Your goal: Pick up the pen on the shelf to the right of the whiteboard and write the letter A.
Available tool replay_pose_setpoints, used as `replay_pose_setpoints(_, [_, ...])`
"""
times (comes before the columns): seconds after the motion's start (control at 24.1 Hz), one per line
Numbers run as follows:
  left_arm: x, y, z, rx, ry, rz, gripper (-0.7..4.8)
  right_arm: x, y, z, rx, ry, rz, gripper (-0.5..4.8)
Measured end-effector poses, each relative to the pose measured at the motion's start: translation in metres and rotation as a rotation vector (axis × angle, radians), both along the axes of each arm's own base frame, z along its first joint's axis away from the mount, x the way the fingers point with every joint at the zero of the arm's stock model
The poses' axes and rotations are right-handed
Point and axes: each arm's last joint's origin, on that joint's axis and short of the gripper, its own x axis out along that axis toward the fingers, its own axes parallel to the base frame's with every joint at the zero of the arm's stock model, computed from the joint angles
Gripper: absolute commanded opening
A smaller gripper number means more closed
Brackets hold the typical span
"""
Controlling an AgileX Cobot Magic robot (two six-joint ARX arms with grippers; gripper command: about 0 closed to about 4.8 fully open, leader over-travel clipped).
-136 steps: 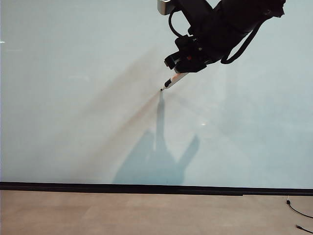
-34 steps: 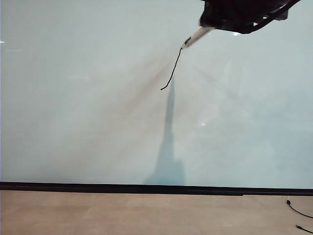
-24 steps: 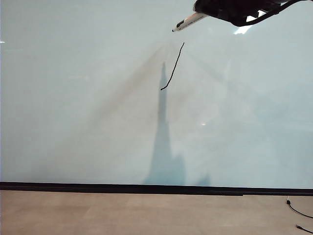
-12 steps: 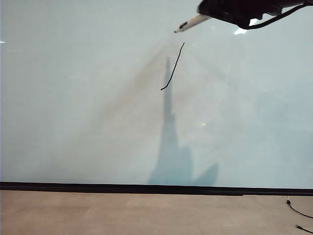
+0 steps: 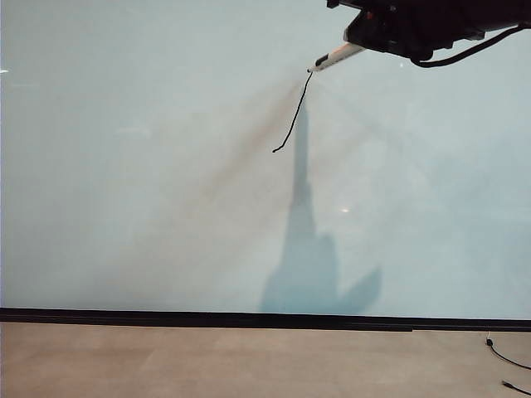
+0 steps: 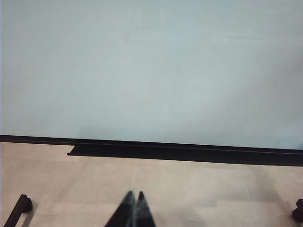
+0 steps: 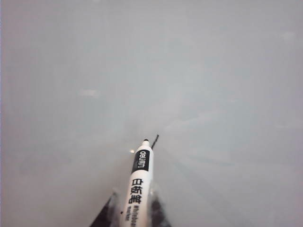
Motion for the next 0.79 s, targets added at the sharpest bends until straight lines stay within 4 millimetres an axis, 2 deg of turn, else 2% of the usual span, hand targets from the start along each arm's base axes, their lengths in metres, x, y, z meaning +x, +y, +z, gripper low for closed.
replay_pose_setpoints(0.54, [0.0,0.0,0.0,0.0,0.0,0.0,-0.04,0.0004,-0.0007,0.0009,0.007,-0.005,-0.003,-0.09])
replay_pose_setpoints(0.79, [0.0,0.0,0.0,0.0,0.0,0.0,-0.05,0.0049,-0.0013,-0.0021,0.065,0.005,0.0,-0.09])
